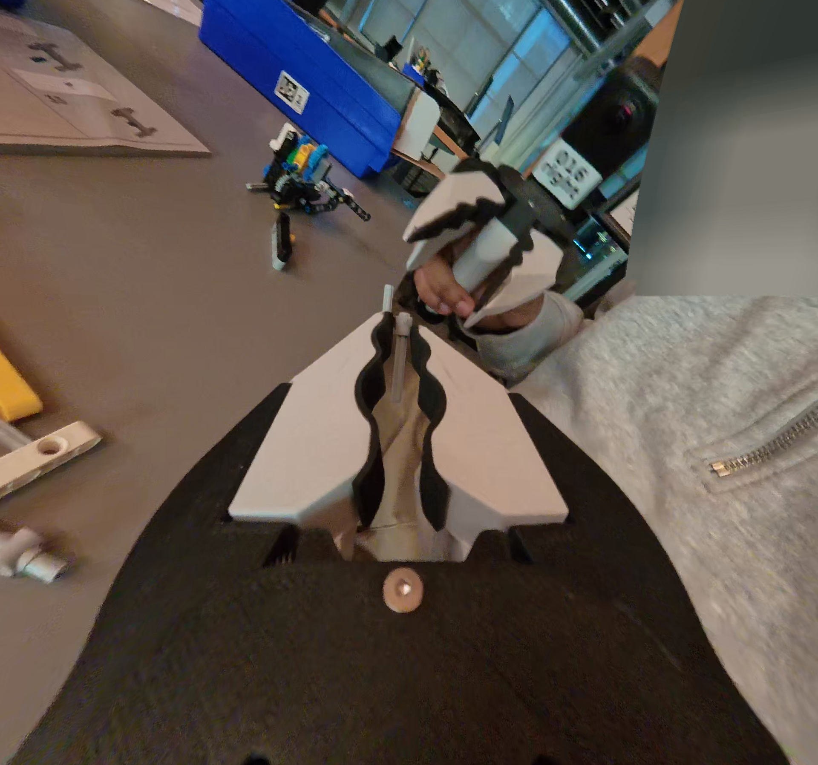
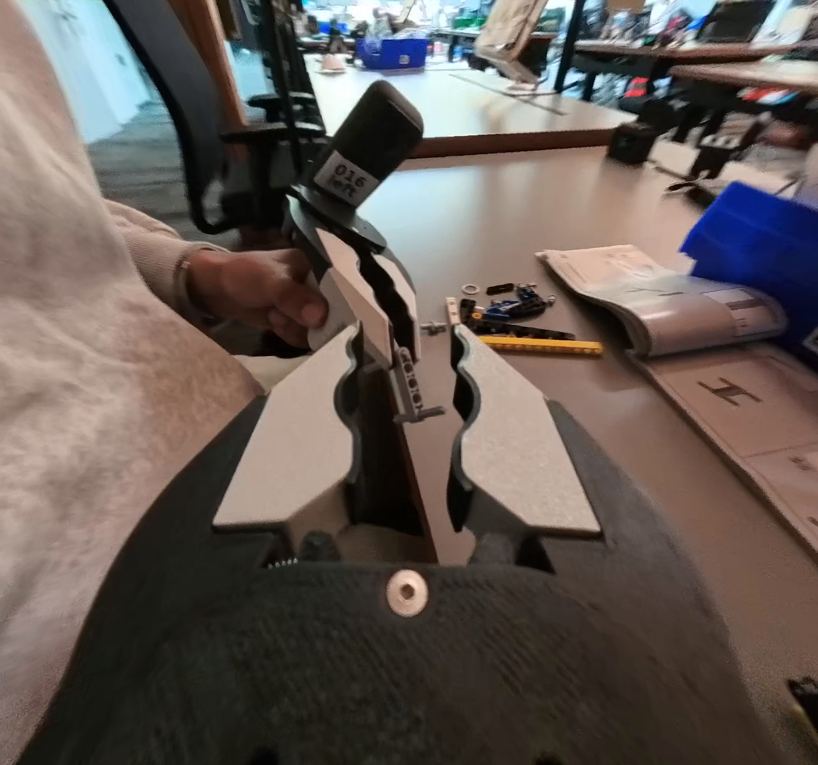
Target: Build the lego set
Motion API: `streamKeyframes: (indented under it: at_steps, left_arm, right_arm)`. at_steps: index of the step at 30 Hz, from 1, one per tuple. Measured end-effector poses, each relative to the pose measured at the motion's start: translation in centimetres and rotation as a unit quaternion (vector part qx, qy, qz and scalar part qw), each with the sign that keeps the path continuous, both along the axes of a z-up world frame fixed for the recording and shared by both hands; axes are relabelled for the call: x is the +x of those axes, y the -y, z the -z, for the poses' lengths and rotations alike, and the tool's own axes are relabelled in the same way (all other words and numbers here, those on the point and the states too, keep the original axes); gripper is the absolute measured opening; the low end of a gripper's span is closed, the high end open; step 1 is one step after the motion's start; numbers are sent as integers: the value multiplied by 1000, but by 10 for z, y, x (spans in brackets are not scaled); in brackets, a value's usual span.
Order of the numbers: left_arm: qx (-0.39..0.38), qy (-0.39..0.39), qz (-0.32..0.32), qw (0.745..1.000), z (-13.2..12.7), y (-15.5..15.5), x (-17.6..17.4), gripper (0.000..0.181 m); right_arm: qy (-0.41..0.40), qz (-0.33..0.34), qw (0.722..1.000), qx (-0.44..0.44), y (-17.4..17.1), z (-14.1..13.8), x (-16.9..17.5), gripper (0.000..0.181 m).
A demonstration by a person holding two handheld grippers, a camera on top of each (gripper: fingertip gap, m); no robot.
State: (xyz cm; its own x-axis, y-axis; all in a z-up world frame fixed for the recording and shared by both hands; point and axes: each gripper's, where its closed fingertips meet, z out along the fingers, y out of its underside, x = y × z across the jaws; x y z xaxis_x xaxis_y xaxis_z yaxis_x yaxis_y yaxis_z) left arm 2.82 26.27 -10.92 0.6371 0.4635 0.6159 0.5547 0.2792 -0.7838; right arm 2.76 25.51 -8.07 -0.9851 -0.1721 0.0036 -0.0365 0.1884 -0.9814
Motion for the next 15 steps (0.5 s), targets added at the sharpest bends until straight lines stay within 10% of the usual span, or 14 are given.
streamKeyframes:
  at_steps: [15]
  left_arm:
    - [-24, -39, 105, 993, -4, -39, 26, 5]
  right_arm:
    - [-2, -171, 952, 253, -32, 38, 30, 17]
